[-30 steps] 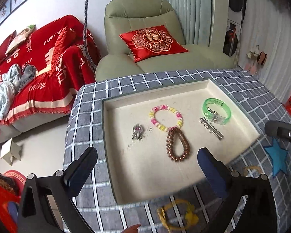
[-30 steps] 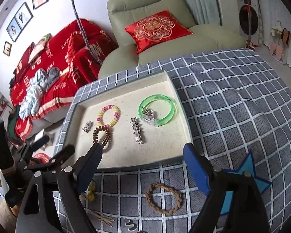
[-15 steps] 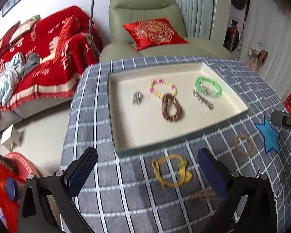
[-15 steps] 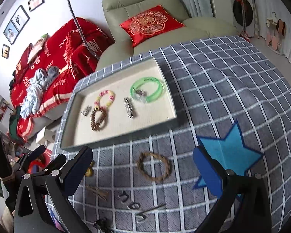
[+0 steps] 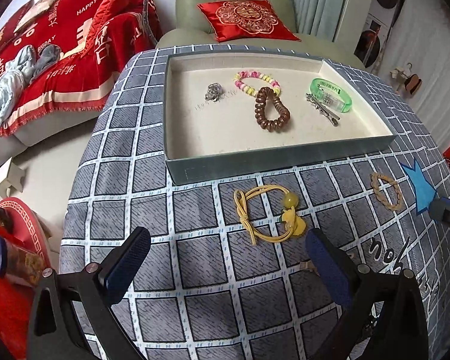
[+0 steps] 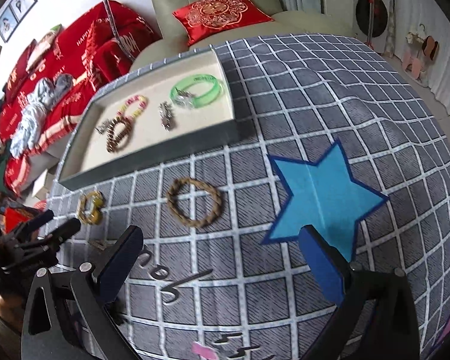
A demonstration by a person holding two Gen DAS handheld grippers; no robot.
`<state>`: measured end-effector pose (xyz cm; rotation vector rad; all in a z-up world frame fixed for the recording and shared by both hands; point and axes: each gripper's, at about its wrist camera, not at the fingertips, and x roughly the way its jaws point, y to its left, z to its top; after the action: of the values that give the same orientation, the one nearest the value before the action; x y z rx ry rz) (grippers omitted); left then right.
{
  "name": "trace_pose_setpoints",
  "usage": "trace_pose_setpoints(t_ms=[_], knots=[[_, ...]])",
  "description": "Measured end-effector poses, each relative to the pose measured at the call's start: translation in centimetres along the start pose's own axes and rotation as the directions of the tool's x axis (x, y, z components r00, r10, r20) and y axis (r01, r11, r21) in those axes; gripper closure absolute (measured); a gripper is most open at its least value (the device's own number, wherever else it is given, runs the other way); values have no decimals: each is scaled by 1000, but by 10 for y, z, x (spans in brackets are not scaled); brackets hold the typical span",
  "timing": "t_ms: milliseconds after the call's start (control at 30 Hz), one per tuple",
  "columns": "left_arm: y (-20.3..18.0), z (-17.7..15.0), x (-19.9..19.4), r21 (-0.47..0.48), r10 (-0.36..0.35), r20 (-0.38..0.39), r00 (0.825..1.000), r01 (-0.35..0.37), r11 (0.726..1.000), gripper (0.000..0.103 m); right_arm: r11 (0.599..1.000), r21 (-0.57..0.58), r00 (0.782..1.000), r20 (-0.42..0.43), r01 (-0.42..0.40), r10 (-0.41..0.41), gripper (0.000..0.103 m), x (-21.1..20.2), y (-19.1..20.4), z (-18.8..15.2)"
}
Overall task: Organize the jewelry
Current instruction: 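Lift both tools out of the tray toward the remaining jewelry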
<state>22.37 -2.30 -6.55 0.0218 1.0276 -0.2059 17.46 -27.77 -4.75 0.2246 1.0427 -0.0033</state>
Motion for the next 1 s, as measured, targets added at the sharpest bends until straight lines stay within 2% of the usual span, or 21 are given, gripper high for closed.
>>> trace_pose_setpoints(t_ms=[667, 933, 1000], knots=[[-16, 6, 23, 5, 13, -24, 1000, -13, 1000, 0, 991, -113, 996, -41, 74, -79, 0, 40, 28, 4], [-18, 6, 22, 18, 40, -3, 999, -40, 999, 0, 984, -140, 994, -25, 105, -110, 0, 44, 31, 7], [-19, 6, 20, 20, 43, 10, 999, -43, 999, 3, 984, -143, 993, -24, 108, -112, 0, 46, 32, 8]])
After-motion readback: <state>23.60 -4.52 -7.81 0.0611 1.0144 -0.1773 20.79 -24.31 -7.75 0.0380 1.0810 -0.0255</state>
